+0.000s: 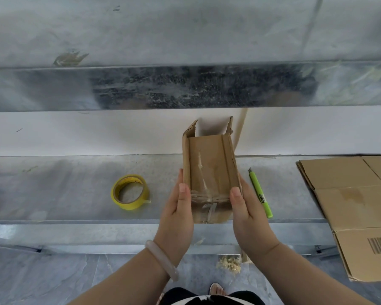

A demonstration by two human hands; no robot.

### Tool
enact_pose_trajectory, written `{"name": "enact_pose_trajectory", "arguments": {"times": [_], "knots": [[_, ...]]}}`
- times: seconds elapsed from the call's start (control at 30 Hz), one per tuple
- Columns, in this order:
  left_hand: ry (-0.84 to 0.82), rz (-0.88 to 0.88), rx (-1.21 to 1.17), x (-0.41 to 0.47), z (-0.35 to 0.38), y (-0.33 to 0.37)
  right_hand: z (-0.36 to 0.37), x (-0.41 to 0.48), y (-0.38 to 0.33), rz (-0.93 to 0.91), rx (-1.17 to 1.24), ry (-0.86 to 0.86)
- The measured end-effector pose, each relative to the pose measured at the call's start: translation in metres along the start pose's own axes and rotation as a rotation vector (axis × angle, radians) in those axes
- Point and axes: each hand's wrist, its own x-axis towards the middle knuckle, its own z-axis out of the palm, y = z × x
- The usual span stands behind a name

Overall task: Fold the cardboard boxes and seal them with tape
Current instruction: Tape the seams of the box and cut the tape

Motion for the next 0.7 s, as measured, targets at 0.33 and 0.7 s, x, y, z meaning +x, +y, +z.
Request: {"name": "enact_pose_trajectory", "arguments": {"times": [0.33,0.7], "knots": [[-0.229,0.350,0.508,0.011,-0.031,-0.006,-0.026,0.007,0.000,0.211,0.111,-0.231],[0.050,0.107,-0.169,-0.003,-0.044,0.020,-0.049,-0.042,-0.019,-0.195,-0.516,0.089]]}}
